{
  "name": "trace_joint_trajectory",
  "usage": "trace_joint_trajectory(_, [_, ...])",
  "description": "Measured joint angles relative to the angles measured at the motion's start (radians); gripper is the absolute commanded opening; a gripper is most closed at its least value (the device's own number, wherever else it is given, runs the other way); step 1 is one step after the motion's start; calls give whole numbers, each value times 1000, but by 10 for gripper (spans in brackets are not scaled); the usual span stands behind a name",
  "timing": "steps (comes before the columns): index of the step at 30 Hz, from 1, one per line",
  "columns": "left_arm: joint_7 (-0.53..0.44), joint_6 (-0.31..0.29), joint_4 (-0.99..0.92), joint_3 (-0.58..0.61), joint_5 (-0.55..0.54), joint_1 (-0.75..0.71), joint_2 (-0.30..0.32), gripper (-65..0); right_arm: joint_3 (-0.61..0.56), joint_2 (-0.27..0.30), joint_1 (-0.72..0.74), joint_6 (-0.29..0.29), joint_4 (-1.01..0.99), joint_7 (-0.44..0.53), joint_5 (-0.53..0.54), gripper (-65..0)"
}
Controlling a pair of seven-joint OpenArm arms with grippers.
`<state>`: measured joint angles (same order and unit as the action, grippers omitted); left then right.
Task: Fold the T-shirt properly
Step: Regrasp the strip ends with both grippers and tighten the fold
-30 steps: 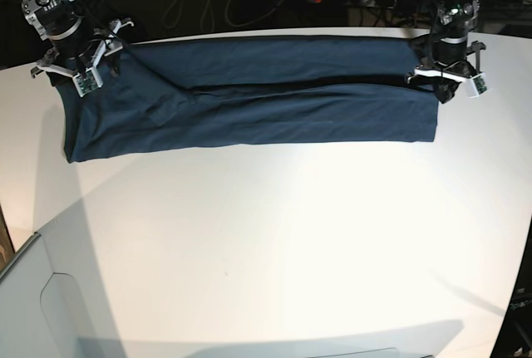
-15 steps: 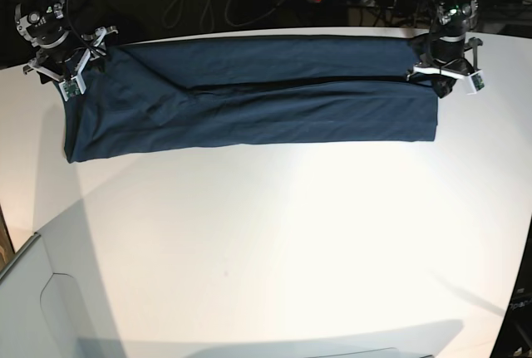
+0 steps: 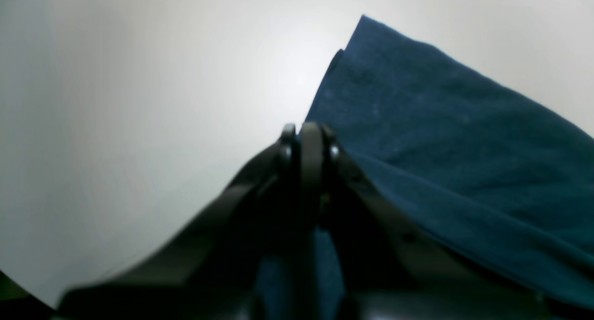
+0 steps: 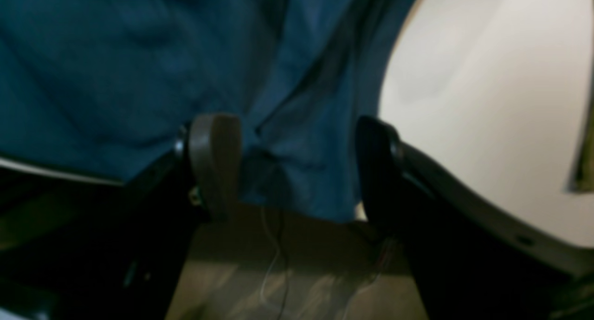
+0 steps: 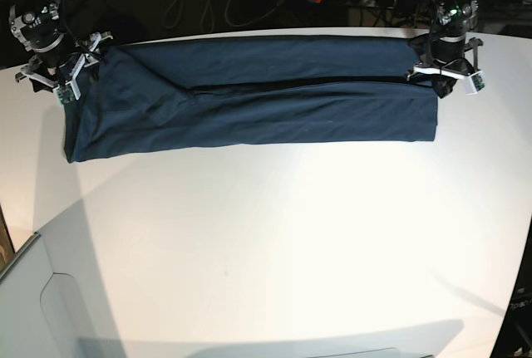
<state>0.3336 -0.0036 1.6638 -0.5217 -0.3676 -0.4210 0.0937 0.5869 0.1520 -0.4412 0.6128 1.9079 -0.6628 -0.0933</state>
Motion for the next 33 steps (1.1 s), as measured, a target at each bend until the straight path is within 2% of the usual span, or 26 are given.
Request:
trace_joint_trajectory(2, [0, 0, 0, 0, 0, 0, -2, -644, -1, -5, 0, 0, 27, -3, 3, -284])
trace_joint_trajectory(5, [2, 0, 8, 0, 0, 0, -3, -543, -4, -29, -1, 0, 49, -10, 3, -284])
trace_joint_trajectory(7, [0, 3, 12, -1, -13, 0, -2, -445, -6, -40, -3, 0, 52, -10, 4, -284])
trace_joint_trajectory(9, [1, 3, 12, -2, -45, -3, -3, -400, -14, -48, -3, 0, 52, -12, -2, -284])
trace_joint_trajectory(14, [5, 3, 12, -22, -106, -15, -2, -413, -76, -48, -3, 0, 52, -11, -1, -284])
trace_joint_trajectory(21, [4, 7, 12, -51, -116, -14, 1, -412, -154, -48, 3, 0, 12, 1, 0, -284])
trace_joint_trajectory(33, [6, 3, 11, -47, -116, -69, -5, -412, -162, -40, 48, 0, -92, -5, -4, -284])
